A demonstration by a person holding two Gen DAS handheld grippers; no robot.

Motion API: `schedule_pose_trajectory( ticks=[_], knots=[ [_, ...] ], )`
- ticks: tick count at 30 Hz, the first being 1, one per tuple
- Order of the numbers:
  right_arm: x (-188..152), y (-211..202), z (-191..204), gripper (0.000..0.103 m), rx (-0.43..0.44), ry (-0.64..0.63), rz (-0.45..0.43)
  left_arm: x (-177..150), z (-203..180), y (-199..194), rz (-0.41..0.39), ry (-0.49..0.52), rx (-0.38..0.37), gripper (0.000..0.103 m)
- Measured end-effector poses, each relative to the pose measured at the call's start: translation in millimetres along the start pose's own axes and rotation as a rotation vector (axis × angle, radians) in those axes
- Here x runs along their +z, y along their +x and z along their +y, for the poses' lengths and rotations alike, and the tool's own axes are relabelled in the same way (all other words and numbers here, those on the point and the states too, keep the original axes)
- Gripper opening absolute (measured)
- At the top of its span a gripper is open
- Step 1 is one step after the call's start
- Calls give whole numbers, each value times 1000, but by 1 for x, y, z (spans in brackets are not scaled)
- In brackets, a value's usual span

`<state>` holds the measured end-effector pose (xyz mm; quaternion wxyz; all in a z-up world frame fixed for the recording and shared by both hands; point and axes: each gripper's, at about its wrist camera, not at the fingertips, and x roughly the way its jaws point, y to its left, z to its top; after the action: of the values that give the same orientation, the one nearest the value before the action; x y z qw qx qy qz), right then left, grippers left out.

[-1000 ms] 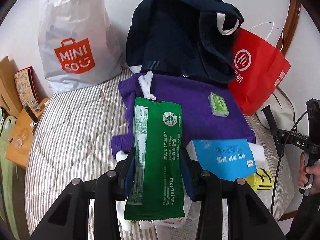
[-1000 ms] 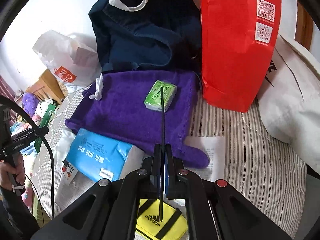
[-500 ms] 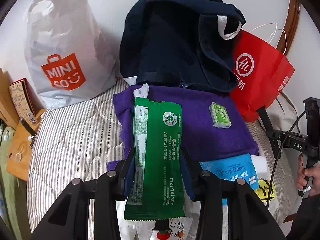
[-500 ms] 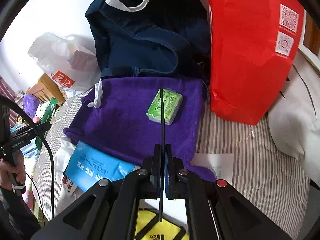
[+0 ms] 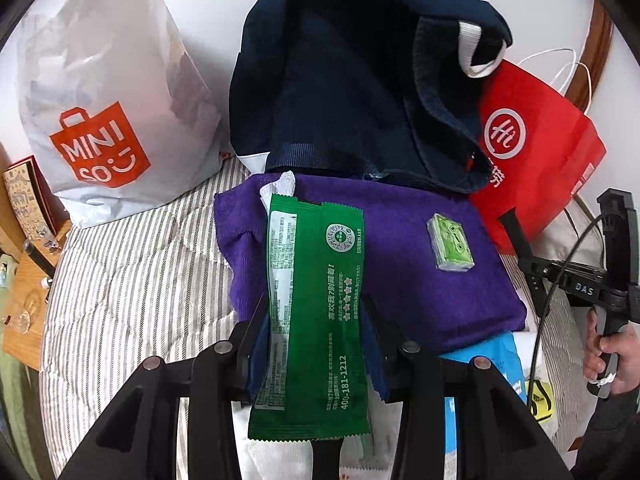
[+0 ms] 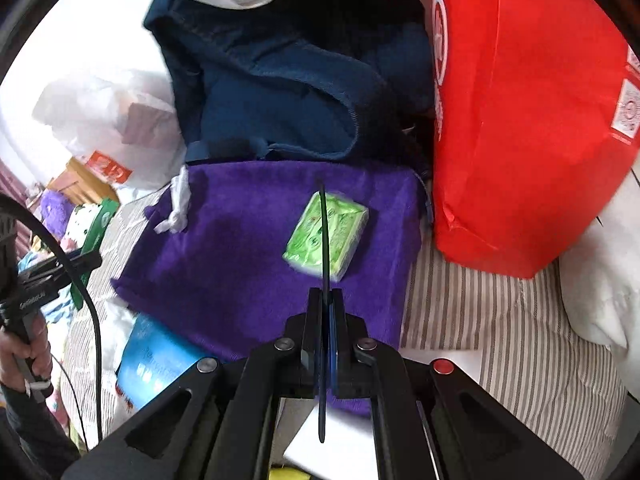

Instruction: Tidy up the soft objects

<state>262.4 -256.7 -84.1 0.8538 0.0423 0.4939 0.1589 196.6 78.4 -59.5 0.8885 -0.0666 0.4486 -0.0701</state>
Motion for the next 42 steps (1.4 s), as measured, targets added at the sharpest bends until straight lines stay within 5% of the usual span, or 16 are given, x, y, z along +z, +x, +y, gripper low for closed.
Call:
schedule_pose_trajectory(
  ticks=[16,42],
  knots=[
    [14,70,-16,3,-126,9,101,13,14,45,54,-27,0,39],
    [13,84,-23,6,-57,13,146,11,11,108,151,-1,30,39]
  ],
)
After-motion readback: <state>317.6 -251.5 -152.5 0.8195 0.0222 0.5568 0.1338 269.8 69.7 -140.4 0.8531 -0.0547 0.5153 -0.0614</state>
